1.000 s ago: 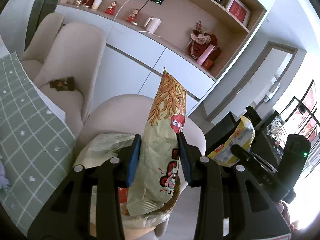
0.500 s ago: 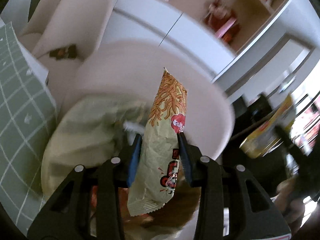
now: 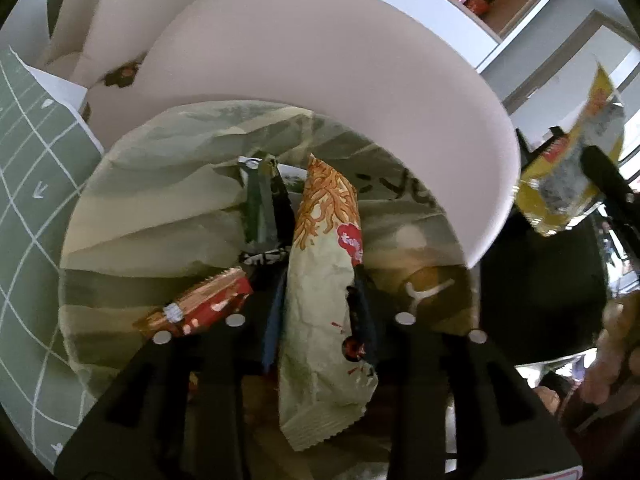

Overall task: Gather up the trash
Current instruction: 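Open the right gripper over the bin to drop the yellow-and-white chip bag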

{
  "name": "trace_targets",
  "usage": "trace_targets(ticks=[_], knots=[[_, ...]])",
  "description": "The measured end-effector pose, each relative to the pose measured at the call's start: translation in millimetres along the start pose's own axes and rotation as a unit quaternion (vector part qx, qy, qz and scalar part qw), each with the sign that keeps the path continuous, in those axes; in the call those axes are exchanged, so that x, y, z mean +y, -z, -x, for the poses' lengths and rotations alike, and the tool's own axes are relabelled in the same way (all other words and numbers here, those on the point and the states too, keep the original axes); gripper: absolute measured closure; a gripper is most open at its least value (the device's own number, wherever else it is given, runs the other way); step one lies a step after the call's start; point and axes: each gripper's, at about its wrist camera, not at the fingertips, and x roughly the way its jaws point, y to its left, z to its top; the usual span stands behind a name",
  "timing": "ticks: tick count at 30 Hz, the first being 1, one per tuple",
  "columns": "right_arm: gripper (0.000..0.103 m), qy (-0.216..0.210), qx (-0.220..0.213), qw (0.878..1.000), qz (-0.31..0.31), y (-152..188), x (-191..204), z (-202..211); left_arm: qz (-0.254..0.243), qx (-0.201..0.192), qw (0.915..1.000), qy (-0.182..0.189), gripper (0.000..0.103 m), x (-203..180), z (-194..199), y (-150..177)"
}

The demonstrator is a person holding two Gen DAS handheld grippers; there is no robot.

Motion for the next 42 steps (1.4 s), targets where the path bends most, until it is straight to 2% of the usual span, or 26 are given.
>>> trace_targets(ticks=[2, 3, 7, 10, 13, 17, 22, 27, 30, 32, 38, 42], knots=[[0.085, -0.002, -0.002, 1.000, -0.001, 0, 1, 1, 0.007, -0.007, 0.9997, 0.022, 0.052, 0, 9, -2], [0.085, -0.004, -0.004, 1.000, -0.002, 0, 1, 1, 0.009, -0.011, 0.9995, 0.028, 0.051, 0, 11, -4], [0.085, -0.013, -0.001, 1.000, -0.014, -1, 1, -4, 0.009, -0.036, 0.9987, 0.033, 0.049, -2, 38, -2], [0.085, -0.032, 0.011, 0.999, -0.018, 2, 9, -13, 0.018, -0.072, 0.9967, 0.034, 0.049, 4, 70, 0], [0.085, -0.056, 0.034, 0.998, -0.009, 10, 30, -30, 0.027, -0.108, 0.9936, 0.019, 0.047, 14, 101, 2], [0.085, -0.083, 0.083, 0.993, 0.008, 31, 61, -59, 0.038, -0.154, 0.9870, -0.028, 0.045, 31, 145, 11], [0.085, -0.108, 0.151, 0.982, 0.022, 64, 93, -101, 0.073, -0.168, 0.9815, -0.055, 0.044, 56, 173, 31], [0.085, -0.091, 0.190, 0.976, 0.056, 81, 115, -124, 0.122, -0.179, 0.9738, -0.070, 0.044, 84, 196, 55], [0.083, -0.093, 0.189, 0.976, 0.051, 81, 119, -125, 0.138, -0.183, 0.9701, -0.078, 0.044, 100, 210, 70], [0.073, -0.093, 0.180, 0.978, 0.049, 78, 119, -120, 0.145, -0.186, 0.9683, -0.081, 0.044, 108, 219, 78], [0.058, -0.047, 0.147, 0.987, 0.044, 67, 123, -101, 0.157, -0.189, 0.9658, -0.083, 0.043, 135, 241, 94], [0.057, -0.019, 0.130, 0.991, 0.017, 62, 118, -85, 0.160, -0.189, 0.9654, -0.082, 0.043, 154, 258, 102]])
